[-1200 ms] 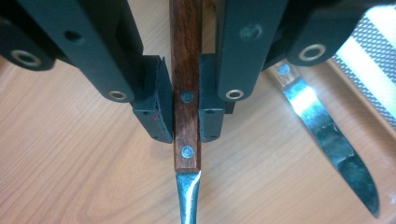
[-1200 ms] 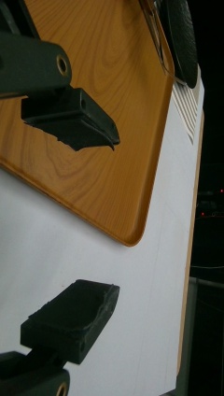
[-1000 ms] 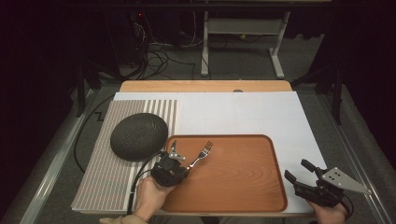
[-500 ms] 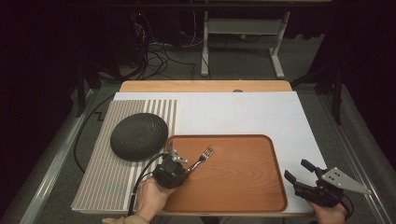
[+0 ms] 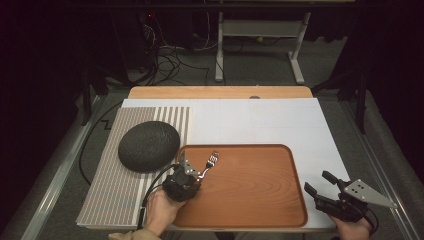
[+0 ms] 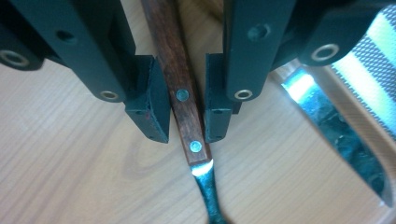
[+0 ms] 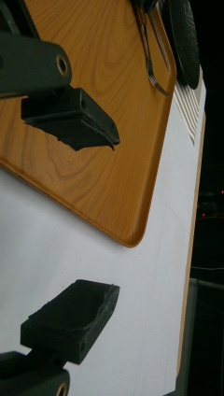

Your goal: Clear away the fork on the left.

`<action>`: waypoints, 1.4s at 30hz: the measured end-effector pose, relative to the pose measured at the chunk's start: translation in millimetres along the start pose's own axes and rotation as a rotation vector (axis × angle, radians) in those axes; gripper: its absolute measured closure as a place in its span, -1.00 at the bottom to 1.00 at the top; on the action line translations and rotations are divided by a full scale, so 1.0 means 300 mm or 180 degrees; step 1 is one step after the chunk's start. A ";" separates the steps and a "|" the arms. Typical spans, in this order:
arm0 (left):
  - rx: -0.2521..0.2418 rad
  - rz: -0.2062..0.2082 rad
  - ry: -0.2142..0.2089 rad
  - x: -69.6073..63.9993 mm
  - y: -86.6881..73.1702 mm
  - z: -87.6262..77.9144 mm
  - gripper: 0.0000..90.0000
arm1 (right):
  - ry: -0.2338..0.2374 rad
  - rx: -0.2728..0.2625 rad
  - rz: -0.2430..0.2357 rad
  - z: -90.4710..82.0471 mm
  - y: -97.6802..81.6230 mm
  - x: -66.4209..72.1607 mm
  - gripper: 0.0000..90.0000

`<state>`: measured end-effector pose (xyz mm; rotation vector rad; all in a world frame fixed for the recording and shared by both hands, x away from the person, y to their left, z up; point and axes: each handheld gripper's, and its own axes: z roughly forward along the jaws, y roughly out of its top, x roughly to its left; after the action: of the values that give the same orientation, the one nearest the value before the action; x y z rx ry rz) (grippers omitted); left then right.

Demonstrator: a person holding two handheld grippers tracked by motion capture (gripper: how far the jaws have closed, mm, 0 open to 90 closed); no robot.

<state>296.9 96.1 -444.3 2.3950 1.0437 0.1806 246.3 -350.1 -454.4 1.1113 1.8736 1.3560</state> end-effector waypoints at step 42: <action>-0.0049 0.0014 0.0368 0.071 -0.036 -0.022 0.21 | 0.0004 0.0010 -0.0015 0.001 0.000 0.001 -0.46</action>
<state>302.6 120.3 -446.0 2.3971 1.0848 0.3311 246.5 -349.7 -454.6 1.1073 1.8788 1.3520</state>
